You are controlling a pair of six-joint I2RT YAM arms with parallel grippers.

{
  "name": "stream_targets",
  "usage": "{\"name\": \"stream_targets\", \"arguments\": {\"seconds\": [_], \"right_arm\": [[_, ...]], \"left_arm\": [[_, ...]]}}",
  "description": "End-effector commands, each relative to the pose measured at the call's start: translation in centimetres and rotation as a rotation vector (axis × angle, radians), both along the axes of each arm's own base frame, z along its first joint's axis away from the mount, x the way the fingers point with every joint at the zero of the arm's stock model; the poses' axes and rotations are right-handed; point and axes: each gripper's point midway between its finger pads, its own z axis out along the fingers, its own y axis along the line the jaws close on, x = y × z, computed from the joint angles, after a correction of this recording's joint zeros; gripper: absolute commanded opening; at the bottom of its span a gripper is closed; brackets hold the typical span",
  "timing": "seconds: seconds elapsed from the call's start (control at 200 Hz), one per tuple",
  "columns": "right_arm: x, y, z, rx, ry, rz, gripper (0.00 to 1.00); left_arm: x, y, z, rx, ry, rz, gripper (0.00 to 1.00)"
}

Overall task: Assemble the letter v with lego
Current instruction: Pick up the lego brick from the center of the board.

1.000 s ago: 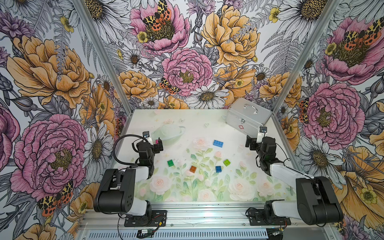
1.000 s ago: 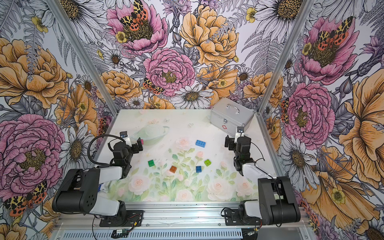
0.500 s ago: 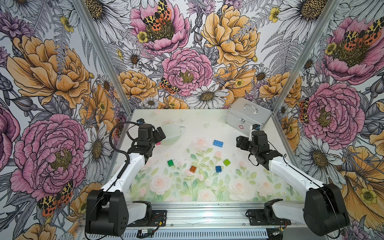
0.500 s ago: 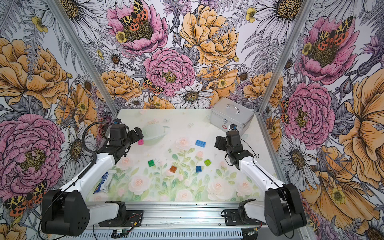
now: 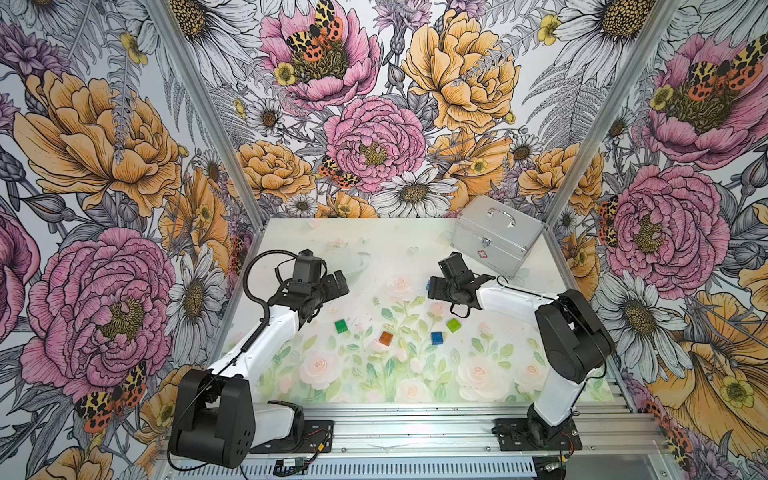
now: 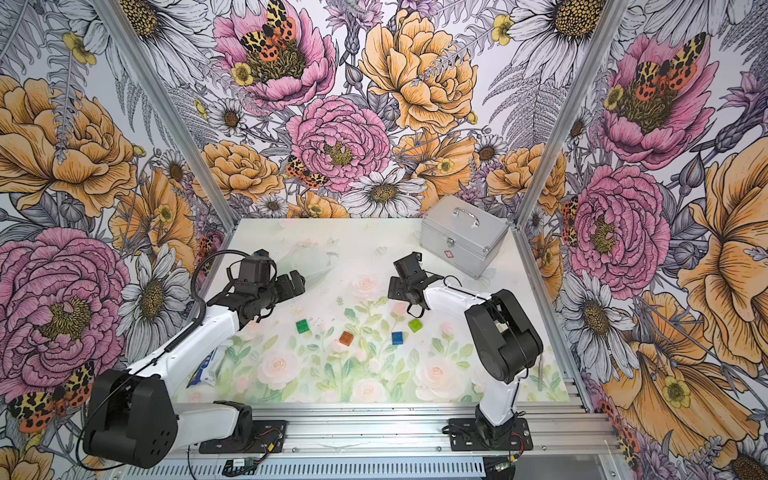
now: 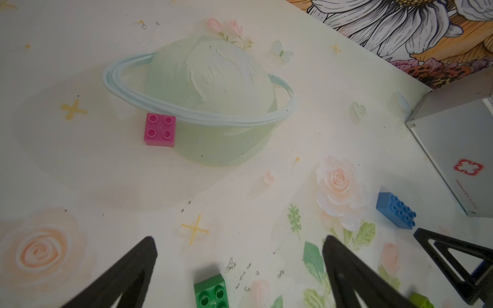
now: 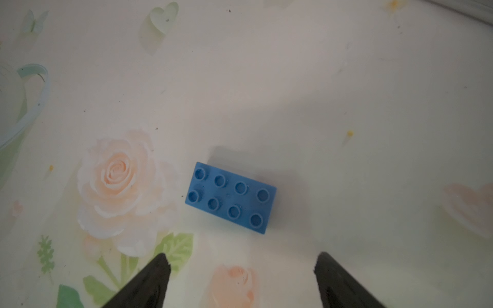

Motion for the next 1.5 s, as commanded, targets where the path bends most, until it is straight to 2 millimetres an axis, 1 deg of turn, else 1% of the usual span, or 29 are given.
{"name": "stream_targets", "arguments": {"seconds": [0.0, 0.12, 0.27, 0.485, 0.57, 0.695, 0.781, 0.831, 0.906, 0.966, 1.026, 1.101, 1.176, 1.261, 1.321, 1.396, 1.491], "right_arm": [[1.6, 0.5, 0.3, 0.025, -0.004, -0.066, 0.89], [2.6, 1.6, -0.7, 0.046, 0.023, -0.068, 0.89], [3.5, 2.9, -1.0, 0.055, 0.026, -0.046, 0.88], [4.0, 5.8, -1.4, 0.056, 0.039, 0.031, 0.84], [4.0, 6.0, -1.9, 0.01, 0.058, 0.038, 0.83], [3.9, 5.8, -2.3, -0.085, 0.075, 0.04, 0.83], [3.8, 5.6, -2.7, -0.131, 0.092, 0.037, 0.79], [3.7, 5.7, -2.8, -0.137, 0.099, 0.042, 0.78], [3.7, 5.7, -2.4, -0.135, 0.093, 0.042, 0.77], [3.9, 5.6, -2.1, -0.138, 0.084, 0.043, 0.75], [4.0, 5.4, -1.9, -0.142, 0.081, 0.041, 0.69], [4.2, 4.9, -2.0, -0.148, 0.095, 0.031, 0.65], [4.2, 4.4, -2.0, -0.152, 0.096, 0.024, 0.64], [4.2, 3.9, -1.7, -0.15, 0.095, 0.015, 0.62], [4.0, 3.4, -1.5, -0.152, 0.095, 0.006, 0.6], [3.8, 2.6, -1.2, -0.157, 0.095, -0.005, 0.59], [3.4, 1.5, -1.0, -0.163, 0.096, -0.021, 0.58]], "left_arm": [[-0.5, -0.8, -1.1, -0.017, 0.04, -0.032, 0.99], [-0.4, -1.0, -1.5, -0.016, 0.053, -0.048, 0.99], [-0.7, -0.9, -1.5, -0.009, 0.05, -0.057, 0.99], [-1.0, -0.3, -1.4, -0.01, 0.043, -0.047, 0.99], [-1.1, -0.1, -1.4, -0.017, 0.041, -0.041, 0.99], [-1.4, 0.3, -1.3, -0.026, 0.038, -0.034, 0.99], [-1.6, 0.2, -1.4, -0.042, 0.044, -0.034, 0.99], [-1.9, -0.6, -1.6, -0.064, 0.055, -0.056, 0.99], [-2.9, -2.8, -1.8, -0.054, 0.07, -0.118, 0.99], [-4.2, -4.8, -2.1, -0.032, 0.097, -0.175, 0.99], [-5.6, -6.9, -2.5, -0.022, 0.121, -0.235, 0.99], [-7.6, -9.3, -3.4, 0.006, 0.145, -0.313, 0.98], [-9.4, -11.0, -4.2, 0.03, 0.171, -0.375, 0.98], [-11.0, -12.3, -5.3, 0.063, 0.194, -0.445, 0.98], [-11.7, -12.9, -5.9, 0.086, 0.21, -0.491, 0.98], [-12.1, -13.3, -6.9, 0.118, 0.234, -0.516, 0.96], [-12.0, -13.8, -7.6, 0.145, 0.258, -0.536, 0.93]]}}
